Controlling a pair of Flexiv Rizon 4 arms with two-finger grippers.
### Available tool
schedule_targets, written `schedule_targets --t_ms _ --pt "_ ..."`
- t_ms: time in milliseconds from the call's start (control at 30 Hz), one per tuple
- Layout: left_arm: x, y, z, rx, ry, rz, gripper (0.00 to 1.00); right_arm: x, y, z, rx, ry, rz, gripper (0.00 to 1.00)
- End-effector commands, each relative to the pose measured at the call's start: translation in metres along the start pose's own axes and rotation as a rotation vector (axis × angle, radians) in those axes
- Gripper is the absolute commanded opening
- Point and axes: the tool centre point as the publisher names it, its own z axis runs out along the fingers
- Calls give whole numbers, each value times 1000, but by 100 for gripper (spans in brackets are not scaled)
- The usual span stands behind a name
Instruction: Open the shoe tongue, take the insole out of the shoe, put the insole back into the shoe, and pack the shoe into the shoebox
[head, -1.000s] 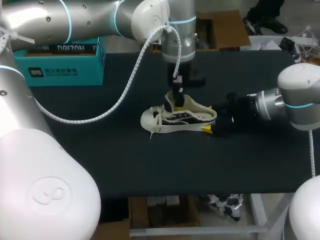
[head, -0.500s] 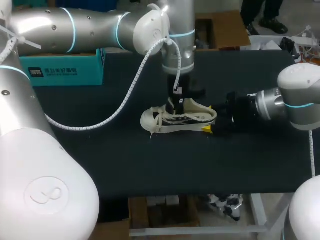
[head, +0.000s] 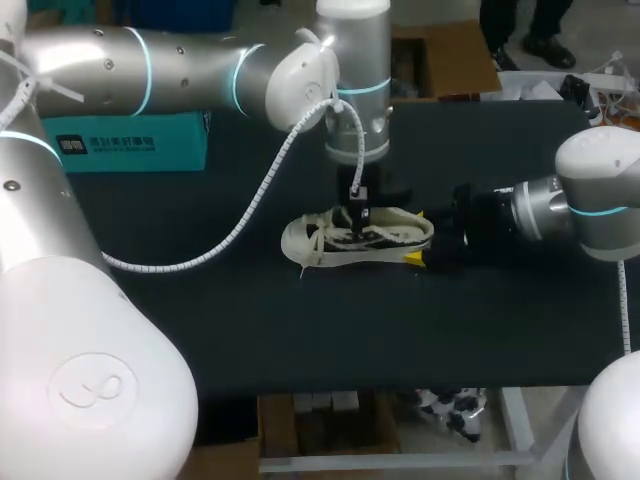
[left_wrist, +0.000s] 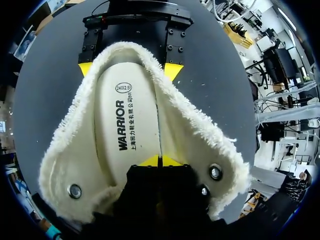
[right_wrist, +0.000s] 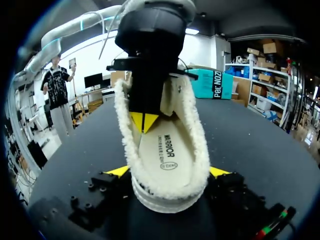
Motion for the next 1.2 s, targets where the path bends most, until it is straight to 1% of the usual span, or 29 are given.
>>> schedule_targets --t_ms 33,100,200,333,533,667,767,1000,1033,1067,1167,1200 --pt "0 2 5 8 -20 -4 12 -1 -7 3 -4 2 0 0" --pt "-1 2 3 12 -30 -4 23 -1 -7 3 -4 2 0 0" --pt "-2 0 2 19 -46 7 33 -1 -7 3 -4 2 0 0" --pt "-1 -3 4 10 -60 26 35 -1 -7 3 -4 2 0 0" --pt "-5 -7 14 -19 -101 34 36 -1 -7 3 -4 2 0 0" --pt "-13 -5 26 -41 -149 28 38 -1 -7 3 -4 2 0 0" --pt "-21 -2 34 -40 -174 24 39 -1 -7 3 -4 2 0 0" --pt "-57 3 56 -66 -246 17 42 -1 -7 3 -4 2 0 0" --pt "-63 3 59 -66 -247 20 42 -1 -7 3 -4 2 0 0" --pt "-68 3 62 -80 -267 14 42 -1 -7 3 -4 2 0 0" --pt "-81 3 67 -90 -288 15 37 -1 -7 3 -4 2 0 0" --pt "-85 2 68 -91 -291 14 31 -1 -7 3 -4 2 0 0"
